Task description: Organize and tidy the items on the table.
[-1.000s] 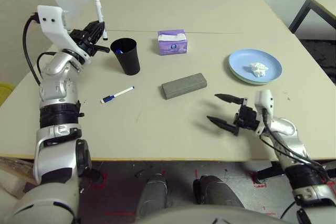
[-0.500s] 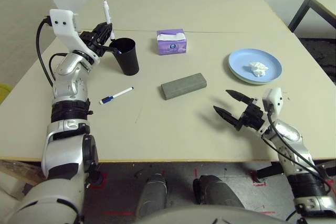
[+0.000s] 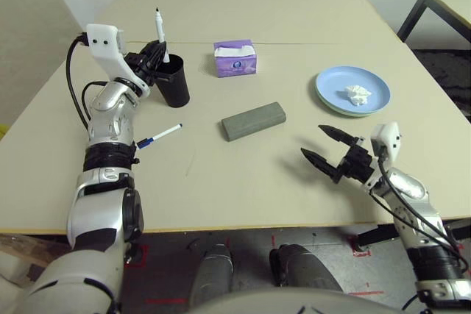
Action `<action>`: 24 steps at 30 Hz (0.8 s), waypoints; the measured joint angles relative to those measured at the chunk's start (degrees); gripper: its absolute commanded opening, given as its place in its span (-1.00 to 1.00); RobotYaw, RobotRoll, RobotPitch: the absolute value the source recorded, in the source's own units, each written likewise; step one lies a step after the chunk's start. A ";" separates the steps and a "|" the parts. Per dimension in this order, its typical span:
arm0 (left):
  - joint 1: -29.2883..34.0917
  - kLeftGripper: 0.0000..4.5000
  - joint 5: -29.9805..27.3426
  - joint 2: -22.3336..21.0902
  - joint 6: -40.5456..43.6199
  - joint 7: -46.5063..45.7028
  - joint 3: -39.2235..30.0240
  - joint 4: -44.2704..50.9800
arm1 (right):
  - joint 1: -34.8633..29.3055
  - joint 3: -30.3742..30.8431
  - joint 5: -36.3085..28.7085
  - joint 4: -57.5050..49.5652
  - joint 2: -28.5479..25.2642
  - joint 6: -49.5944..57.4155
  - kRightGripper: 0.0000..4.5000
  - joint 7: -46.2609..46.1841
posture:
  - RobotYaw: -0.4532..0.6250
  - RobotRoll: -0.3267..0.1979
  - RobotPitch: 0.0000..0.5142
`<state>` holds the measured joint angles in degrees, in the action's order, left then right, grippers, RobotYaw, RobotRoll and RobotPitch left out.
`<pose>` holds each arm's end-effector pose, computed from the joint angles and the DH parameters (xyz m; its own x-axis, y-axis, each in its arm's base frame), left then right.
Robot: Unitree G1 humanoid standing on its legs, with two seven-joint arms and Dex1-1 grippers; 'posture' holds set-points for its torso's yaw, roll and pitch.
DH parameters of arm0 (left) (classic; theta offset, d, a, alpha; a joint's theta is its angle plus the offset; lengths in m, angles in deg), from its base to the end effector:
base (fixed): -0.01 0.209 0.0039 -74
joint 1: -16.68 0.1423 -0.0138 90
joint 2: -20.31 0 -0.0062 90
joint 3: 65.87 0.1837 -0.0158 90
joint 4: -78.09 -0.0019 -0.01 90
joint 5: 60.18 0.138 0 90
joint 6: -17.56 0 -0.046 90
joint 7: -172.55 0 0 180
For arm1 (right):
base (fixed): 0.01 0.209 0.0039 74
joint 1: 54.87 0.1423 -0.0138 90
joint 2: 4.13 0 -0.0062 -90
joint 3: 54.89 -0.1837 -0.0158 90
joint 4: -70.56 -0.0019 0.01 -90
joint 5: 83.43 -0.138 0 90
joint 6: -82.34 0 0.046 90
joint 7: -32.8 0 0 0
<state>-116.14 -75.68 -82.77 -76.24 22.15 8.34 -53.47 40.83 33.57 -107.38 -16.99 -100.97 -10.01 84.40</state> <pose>0.3161 0.2856 0.1584 0.9619 -0.1899 0.1969 0.1782 0.9811 0.0758 0.2230 -0.2255 0.0763 0.6272 0.7744 0.0839 -0.7714 0.6324 -0.0705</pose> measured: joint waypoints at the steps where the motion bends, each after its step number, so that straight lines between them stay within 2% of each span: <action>1: 0.43 -0.87 -0.01 0.01 0.02 -0.03 -0.01 0.11 | 0.23 0.00 -0.01 0.00 0.00 0.06 1.00 -0.01 | -0.34 0.25 -0.60; 7: 1.60 -0.87 -0.15 0.05 0.46 -0.44 -0.04 1.92 | 1.53 0.00 -0.10 -0.26 0.18 0.52 1.00 -0.03 | -0.33 0.25 -0.59; 8: 1.65 -0.55 -0.17 0.05 0.60 -0.50 -0.04 2.19 | 1.67 0.00 -0.12 -0.28 0.19 0.56 1.00 -0.02 | -0.33 0.25 -0.59; 19: 2.01 0.95 -0.17 0.04 1.14 -0.79 -0.05 2.98 | 2.06 0.02 -0.14 -0.67 0.20 0.90 1.00 0.19 | -0.32 0.25 -0.59; 24: 2.25 0.99 -0.32 -0.05 1.65 -0.95 -0.22 3.74 | 2.06 0.03 -0.14 -0.66 0.21 0.90 1.00 0.24 | -0.31 0.25 -0.57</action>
<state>-113.89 -76.00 -82.82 -74.59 21.20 8.12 -49.73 42.88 33.59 -107.52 -17.66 -100.76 -9.11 84.64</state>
